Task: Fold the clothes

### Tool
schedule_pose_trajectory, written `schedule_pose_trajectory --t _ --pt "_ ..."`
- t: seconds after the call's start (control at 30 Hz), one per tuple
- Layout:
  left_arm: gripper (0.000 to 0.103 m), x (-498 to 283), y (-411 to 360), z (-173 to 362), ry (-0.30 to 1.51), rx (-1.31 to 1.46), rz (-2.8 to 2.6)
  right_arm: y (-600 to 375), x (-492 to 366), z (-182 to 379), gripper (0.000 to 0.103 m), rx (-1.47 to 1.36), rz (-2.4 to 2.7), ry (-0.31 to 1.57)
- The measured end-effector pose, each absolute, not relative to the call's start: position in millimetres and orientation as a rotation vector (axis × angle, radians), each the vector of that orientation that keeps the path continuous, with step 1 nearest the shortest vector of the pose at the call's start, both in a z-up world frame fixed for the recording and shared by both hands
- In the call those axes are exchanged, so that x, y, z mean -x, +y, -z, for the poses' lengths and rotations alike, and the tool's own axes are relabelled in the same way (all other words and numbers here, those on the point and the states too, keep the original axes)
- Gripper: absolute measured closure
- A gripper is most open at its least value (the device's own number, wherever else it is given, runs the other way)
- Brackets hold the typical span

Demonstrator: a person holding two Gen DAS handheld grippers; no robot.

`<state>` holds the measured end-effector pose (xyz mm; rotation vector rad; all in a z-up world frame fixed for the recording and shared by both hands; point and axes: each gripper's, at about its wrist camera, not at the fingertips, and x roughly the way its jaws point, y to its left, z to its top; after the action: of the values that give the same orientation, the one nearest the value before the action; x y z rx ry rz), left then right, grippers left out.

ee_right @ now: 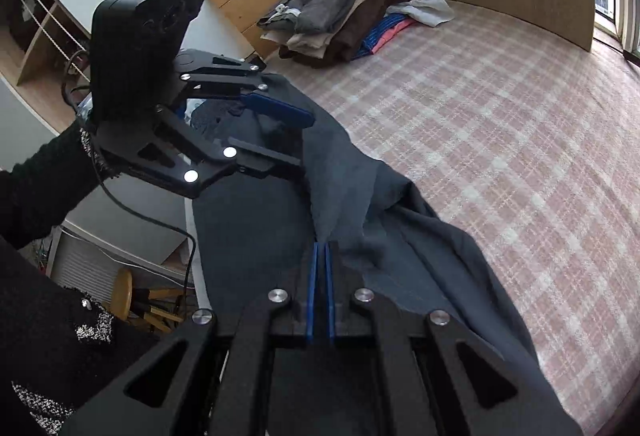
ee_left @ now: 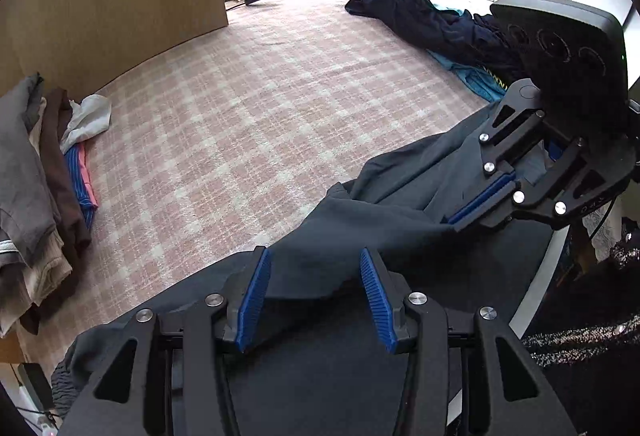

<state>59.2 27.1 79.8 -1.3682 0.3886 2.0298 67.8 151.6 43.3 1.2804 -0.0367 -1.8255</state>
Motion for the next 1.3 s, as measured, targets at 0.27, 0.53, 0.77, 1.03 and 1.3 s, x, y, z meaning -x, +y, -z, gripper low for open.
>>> schedule_pose_trajectory --t 0.27,0.53,0.77,1.03,1.3 --pt "0.057 -75.3 19.9 -37.3 0.367 1.432 -1.958 144.0 -78.0 -36.1 0.092 -1.362 1.735 -0.08" --pt "0.057 -99.1 -16.3 -61.0 0.253 1.341 -2.09 155.8 10.3 -11.9 0.065 -1.549 1.785 -0.293" --pt "0.057 -119.3 -45.1 -23.5 0.184 1.473 -2.056 134.9 26.3 12.7 0.1 -1.61 1.583 -0.436" --pt "0.057 -124.8 -52.6 -23.9 0.155 1.44 -2.059 191.6 90.9 -43.8 0.088 -1.626 2.077 -0.257" --pt "0.056 -112.1 -27.7 -52.5 0.158 1.333 -2.061 309.2 14.3 -142.1 0.078 -1.345 2.323 -0.467"
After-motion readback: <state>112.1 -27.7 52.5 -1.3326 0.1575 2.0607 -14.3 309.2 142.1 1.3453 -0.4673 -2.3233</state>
